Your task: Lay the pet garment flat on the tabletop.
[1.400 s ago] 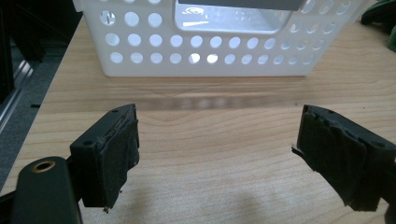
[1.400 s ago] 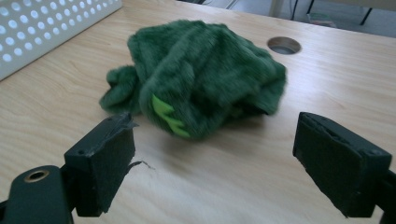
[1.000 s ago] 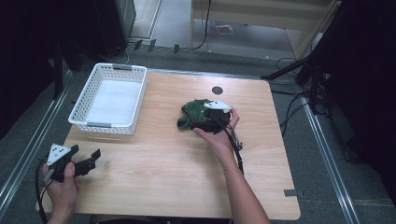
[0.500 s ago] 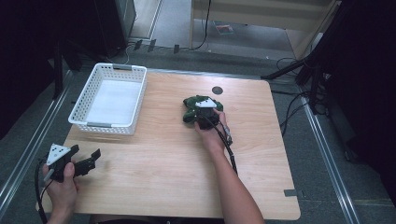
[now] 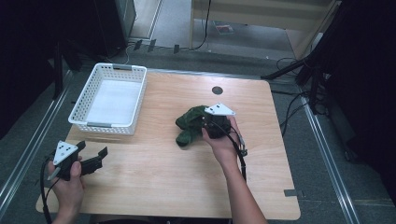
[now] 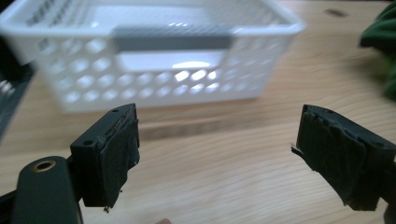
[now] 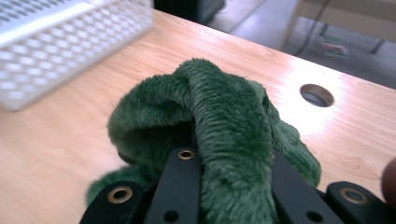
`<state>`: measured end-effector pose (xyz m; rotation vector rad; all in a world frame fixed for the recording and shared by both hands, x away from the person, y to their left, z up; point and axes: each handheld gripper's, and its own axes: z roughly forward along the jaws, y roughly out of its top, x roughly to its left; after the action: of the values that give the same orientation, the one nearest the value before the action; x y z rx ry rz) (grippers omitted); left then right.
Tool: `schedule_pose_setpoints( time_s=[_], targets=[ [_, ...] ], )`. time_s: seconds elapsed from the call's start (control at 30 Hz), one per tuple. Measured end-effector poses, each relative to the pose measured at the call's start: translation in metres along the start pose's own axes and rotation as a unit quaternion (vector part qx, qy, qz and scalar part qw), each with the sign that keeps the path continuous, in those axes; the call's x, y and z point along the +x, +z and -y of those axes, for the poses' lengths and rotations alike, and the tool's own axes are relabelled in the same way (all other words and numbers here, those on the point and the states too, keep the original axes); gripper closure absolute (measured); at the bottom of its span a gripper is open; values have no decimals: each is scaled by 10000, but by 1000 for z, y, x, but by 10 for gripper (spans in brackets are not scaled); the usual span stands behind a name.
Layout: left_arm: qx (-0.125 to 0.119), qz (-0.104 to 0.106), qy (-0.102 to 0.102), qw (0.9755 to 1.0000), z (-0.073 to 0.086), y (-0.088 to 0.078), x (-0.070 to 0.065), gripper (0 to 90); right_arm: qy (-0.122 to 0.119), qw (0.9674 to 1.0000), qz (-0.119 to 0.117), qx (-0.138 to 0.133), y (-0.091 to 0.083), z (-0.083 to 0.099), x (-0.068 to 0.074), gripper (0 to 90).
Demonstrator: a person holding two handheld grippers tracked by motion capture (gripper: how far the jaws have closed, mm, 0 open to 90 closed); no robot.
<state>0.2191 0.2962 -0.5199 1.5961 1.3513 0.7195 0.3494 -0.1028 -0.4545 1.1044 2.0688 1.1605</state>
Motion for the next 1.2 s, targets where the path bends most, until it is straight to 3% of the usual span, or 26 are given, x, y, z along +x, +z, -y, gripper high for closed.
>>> schedule_pose_setpoints(
  time_s=[0.07,0.13,0.2,0.3,0.4,0.5,0.6,0.67,0.73,0.9,0.93,0.97,1.03,1.07,1.1,1.13,1.2],
  targets=[
    [-58,187,183,9996,-8,1,-18,137,9,9999,-103,-46,-14,-1,6,878],
    [-113,368,389,9985,-16,4,-37,137,-157,9998,-140,-33,-31,2,18,877],
    [-160,525,581,9968,-23,8,-54,136,-203,9997,-127,-40,-36,4,22,877],
    [-159,871,684,9937,-33,20,-77,137,-293,9993,-221,22,-47,12,34,876],
    [-59,1239,865,9885,-36,33,-99,138,-290,9987,-418,66,-56,20,44,876],
    [77,1666,1044,9805,-28,43,-118,137,-236,9977,-635,55,-68,21,50,875],
    [203,1831,1215,9753,-25,48,-130,137,-206,9966,-794,-76,-80,16,53,875],
    [125,2110,1218,9698,-27,46,-135,137,-286,9958,-859,-151,-89,11,58,874],
    [9,2388,1283,9625,-31,40,-143,137,-323,9947,-949,-216,-98,7,61,873],
    [-50,2845,1747,9426,-34,29,-163,145,-335,9914,-1189,-441,-121,-3,70,871],
    [-65,2917,1790,9396,-34,27,-165,202,-351,9903,-1252,-480,-125,-6,71,871],
    [-47,3055,1767,9356,-34,27,-165,327,-355,9892,-1324,-524,-129,-8,72,870],
    [89,3372,1761,9248,-33,29,-163,604,-385,9888,-1331,-549,-133,-10,71,865],
    [147,3483,1741,9209,-33,30,-162,682,-371,9893,-1311,-529,-132,-10,69,862],
    [266,3675,1677,9144,-32,33,-160,796,-258,9906,-1274,-433,-126,-7,63,859],
    [364,3838,1602,9087,-31,36,-158,796,-258,9906,-1274,-433,-126,-7,63,859],
    [569,4005,1402,9037,-28,44,-153,850,-69,9918,-1245,-271,-113,0,53,853]
  ],
)
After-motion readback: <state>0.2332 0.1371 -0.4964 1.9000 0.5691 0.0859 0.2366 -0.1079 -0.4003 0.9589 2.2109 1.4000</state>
